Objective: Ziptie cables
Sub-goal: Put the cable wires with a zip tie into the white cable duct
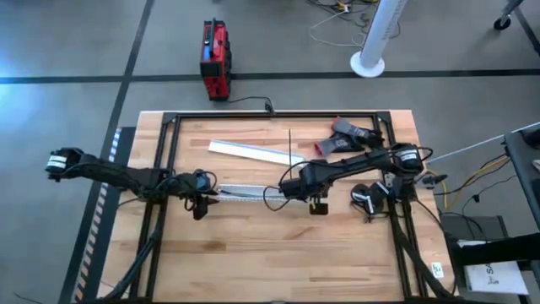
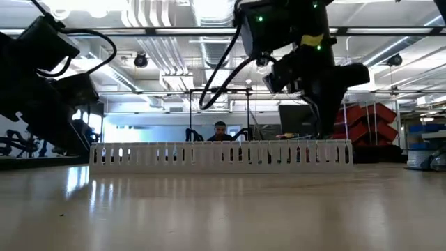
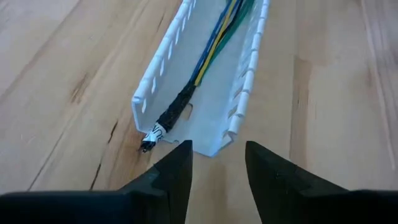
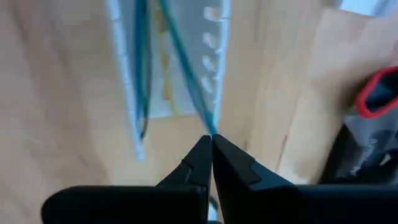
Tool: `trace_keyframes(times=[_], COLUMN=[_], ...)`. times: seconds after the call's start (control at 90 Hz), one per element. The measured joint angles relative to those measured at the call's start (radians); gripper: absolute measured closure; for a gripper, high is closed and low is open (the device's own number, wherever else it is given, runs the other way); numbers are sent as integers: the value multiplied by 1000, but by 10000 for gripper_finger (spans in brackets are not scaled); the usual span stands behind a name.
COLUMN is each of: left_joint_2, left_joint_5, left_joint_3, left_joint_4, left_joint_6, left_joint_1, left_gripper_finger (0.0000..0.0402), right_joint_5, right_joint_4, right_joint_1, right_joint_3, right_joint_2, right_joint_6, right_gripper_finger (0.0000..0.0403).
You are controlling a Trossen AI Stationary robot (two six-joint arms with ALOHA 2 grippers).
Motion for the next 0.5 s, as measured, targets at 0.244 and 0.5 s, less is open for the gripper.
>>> trace_keyframes(times=[0.244,0.5], left_joint_2=[0,-1], left_joint_5=[0,0], left_joint_3=[0,0], left_joint_4=[0,1], left_joint_6=[-4,-4], left_joint_1=[0,0], left_gripper_finger=[271,271], right_joint_5=[9,158], right_joint_4=[37,31], right_joint_1=[1,-12], right_joint_3=[-22,-35], right_joint_2=[0,-9], right_joint_6=[12,18], right_gripper_finger=[403,403])
